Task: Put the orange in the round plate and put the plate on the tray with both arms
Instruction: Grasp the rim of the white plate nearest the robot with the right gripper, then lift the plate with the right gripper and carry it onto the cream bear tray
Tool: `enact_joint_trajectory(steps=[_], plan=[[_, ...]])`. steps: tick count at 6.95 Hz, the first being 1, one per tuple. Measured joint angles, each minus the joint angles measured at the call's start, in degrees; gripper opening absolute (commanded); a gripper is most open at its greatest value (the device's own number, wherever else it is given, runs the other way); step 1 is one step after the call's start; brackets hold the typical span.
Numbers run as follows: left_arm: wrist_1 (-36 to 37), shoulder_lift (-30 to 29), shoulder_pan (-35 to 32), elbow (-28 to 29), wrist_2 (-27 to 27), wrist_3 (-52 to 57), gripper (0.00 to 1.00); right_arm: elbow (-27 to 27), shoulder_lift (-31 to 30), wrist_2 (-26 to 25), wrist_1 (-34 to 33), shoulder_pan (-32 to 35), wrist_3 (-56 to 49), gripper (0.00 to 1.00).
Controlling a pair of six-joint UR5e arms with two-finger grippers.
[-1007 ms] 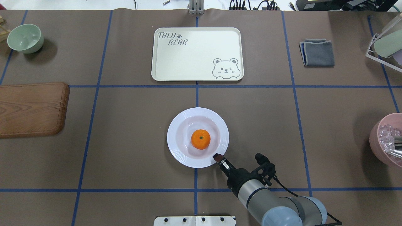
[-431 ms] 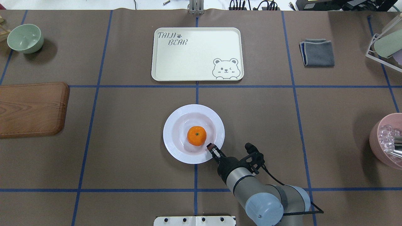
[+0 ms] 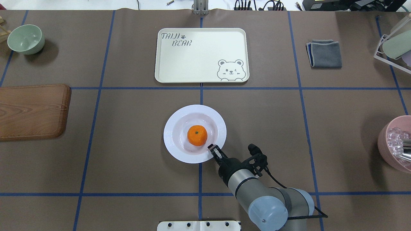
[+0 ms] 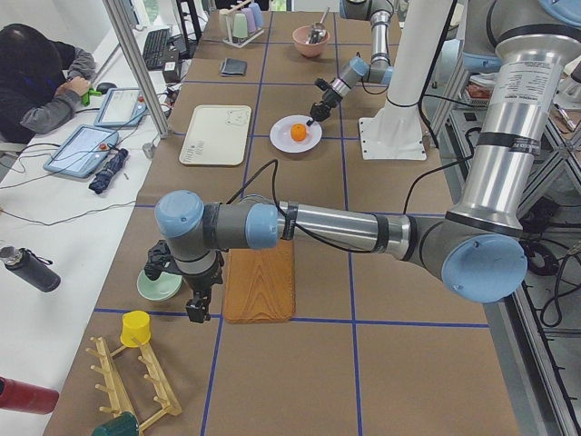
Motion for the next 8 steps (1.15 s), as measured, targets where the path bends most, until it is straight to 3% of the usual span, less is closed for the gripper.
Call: enact_joint_trajectory(steps=[3,5,8], plan=[[0.1,2.4,0.0,-1.3,-0.5,-2.4,0.98,2.9,0.1,-3.5,2.8,1.3,0.9,0.00],[0.1,8.8,0.0,-7.8,-5.1,-5.0,0.98,3.5,0.2,-4.0,7.9,3.4,0.7,0.00],[0.0,17.1,-0.1,-16.5,-7.3,-7.9,0.98,4.9,3.1,-3.8,8.6,8.4,1.2,0.00]])
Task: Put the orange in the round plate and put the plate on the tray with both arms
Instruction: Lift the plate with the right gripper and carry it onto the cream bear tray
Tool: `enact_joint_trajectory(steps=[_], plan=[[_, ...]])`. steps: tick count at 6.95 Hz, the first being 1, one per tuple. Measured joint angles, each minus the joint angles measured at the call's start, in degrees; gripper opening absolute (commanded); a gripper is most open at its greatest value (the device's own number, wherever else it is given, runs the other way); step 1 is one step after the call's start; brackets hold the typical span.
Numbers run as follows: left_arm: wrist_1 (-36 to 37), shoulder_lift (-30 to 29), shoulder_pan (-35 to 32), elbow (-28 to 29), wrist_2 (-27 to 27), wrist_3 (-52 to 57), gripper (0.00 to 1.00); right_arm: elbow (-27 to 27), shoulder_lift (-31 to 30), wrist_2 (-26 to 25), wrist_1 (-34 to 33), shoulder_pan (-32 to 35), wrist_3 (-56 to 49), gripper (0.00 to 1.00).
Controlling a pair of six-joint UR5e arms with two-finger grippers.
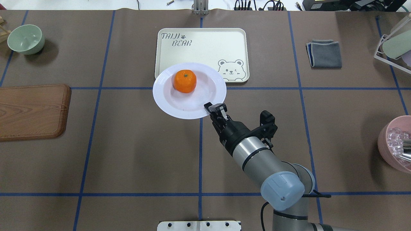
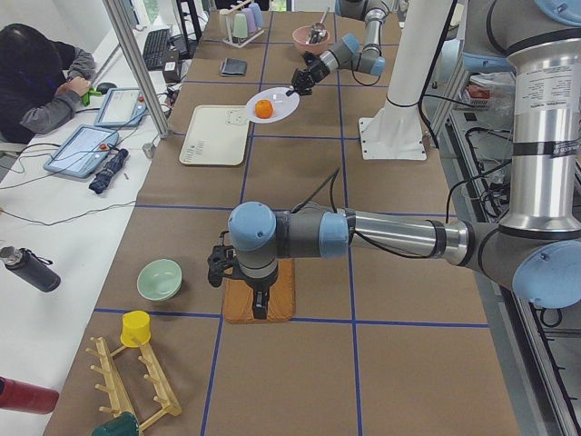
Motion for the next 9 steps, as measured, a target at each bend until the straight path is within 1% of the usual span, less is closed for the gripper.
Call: enact_joint_trajectory(steps=[1,2,3,5,7,8,9], plan=[[0.0,0.9,0.0,-1.1,0.0,-0.6,0.98,-1.5,1.4,0.7,-0.2,2.6,0.0,0.00],[0.0,1.2,0.0,-1.5,-0.1,-0.8,0.98,-5.6,3.5,2.1,-0.5,5.3,0.1,0.00],[0.0,1.3,0.0,-1.6,-0.1,-0.9,0.98,-12.4,7.3,3.3,-1.0,8.3,1.5,0.00],[0.0,1.2,0.0,-1.6,0.0,-1.0,0.98,-27.6,17.3,5.8,-3.9,13.6,6.5,0.00],[0.0,0.8,0.1,-1.6,0.0,-1.1,0.98,-38.8,24.1,7.2,-4.9,16.4,9.7,0.00],[0.0,0.7,0.1,-1.6,0.0,-1.1,0.98,-43.0,26.0,7.5,-5.0,16.6,10.7,0.00],[0.0,0.7,0.1,-1.7,0.0,-1.1,0.98,-45.5,26.8,7.8,-5.1,16.3,11.3,0.15]])
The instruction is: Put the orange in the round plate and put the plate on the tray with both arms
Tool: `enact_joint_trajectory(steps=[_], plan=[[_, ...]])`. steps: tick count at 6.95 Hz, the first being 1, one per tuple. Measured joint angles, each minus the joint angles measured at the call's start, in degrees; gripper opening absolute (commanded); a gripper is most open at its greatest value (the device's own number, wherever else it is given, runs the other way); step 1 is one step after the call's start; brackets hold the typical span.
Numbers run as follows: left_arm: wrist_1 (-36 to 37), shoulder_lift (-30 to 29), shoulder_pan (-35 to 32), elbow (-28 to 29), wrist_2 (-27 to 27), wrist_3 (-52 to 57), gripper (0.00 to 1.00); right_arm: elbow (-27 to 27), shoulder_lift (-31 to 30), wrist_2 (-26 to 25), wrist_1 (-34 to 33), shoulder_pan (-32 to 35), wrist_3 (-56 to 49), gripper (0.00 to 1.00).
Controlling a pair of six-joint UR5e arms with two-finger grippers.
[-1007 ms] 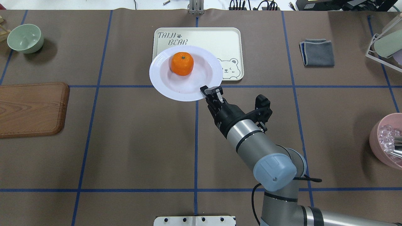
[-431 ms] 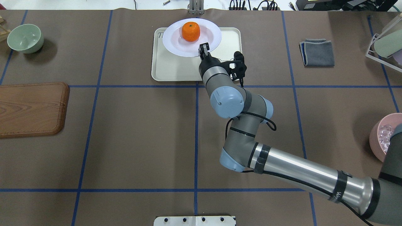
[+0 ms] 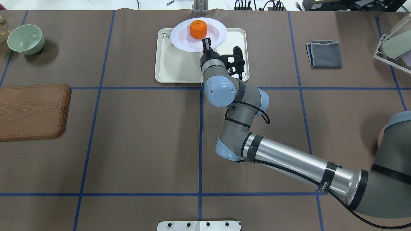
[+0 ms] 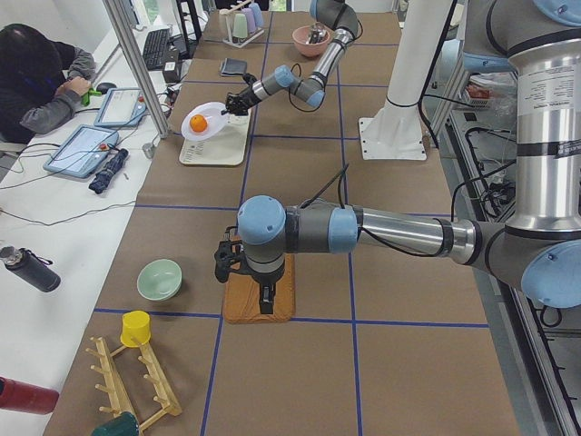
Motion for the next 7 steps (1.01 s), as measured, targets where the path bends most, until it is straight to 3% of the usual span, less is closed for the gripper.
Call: enact_joint_trajectory(steps=[1,2,3,5,7], plan=[[0.0,0.0,0.0,0.0,0.0,0.0,0.98,-1.0,0.2,0.2,0.0,-0.6,0.1,0.33],[0.0,0.0,0.0,0.0,0.0,0.0,0.98,-0.8,0.1,0.4,-0.1,-1.3,-0.4,0.99],[0.0,0.0,0.0,0.0,0.0,0.0,0.98,1.0,-1.2,0.6,-0.2,-2.4,-3.8,1.00],[0.0,-0.1,0.0,0.0,0.0,0.0,0.98,10.6,-8.1,2.7,-0.4,-4.2,-15.8,1.00],[0.0,-0.1,0.0,0.2,0.0,0.0,0.98,19.1,-12.7,8.9,-5.6,-3.8,-27.3,1.00]])
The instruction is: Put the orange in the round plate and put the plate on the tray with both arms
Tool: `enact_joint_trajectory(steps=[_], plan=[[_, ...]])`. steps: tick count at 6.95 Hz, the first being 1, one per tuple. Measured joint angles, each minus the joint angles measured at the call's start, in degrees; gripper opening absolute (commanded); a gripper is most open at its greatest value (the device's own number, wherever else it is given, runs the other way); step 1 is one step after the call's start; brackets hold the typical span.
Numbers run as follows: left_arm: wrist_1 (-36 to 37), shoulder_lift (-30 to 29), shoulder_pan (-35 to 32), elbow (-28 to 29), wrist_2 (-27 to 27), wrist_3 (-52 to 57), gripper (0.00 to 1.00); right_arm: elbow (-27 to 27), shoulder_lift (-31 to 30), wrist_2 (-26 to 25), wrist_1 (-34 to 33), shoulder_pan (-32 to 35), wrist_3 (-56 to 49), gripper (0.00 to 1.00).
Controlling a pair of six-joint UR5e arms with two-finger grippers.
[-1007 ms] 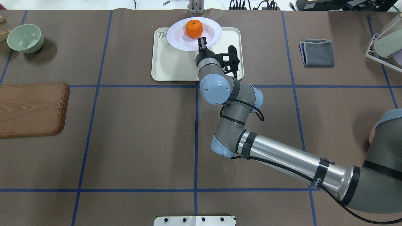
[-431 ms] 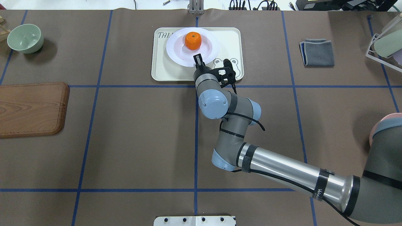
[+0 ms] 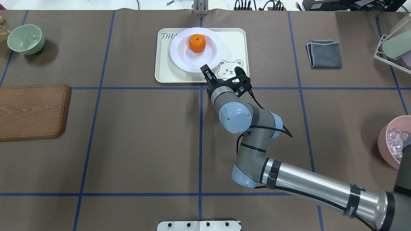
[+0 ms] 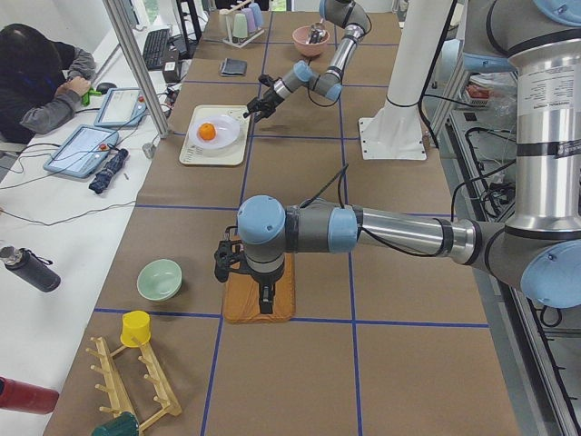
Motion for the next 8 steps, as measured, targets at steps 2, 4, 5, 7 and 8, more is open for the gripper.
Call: enact_joint_trajectory(steps=[2,4,5,7,8], plan=[[0.0,0.1,0.0,0.1,0.0,0.1,0.98,5.3,-1.3,11.3,-12.3,4.4,-15.9,1.00],[-0.1,0.4,0.0,0.1,0.0,0.4,0.98,10.3,-4.9,23.4,-22.1,11.5,-35.2,1.00],[-0.9,0.5,0.0,0.1,0.1,0.6,0.98,12.9,-7.0,28.5,-26.4,15.4,-44.4,1.00],[-3.2,1.1,-0.1,0.4,0.4,0.7,0.98,19.8,-11.9,37.2,-37.2,24.5,-65.4,1.00],[-3.6,1.2,0.0,0.4,0.5,0.7,0.98,23.5,-16.3,41.4,-40.5,29.5,-75.3,1.00]])
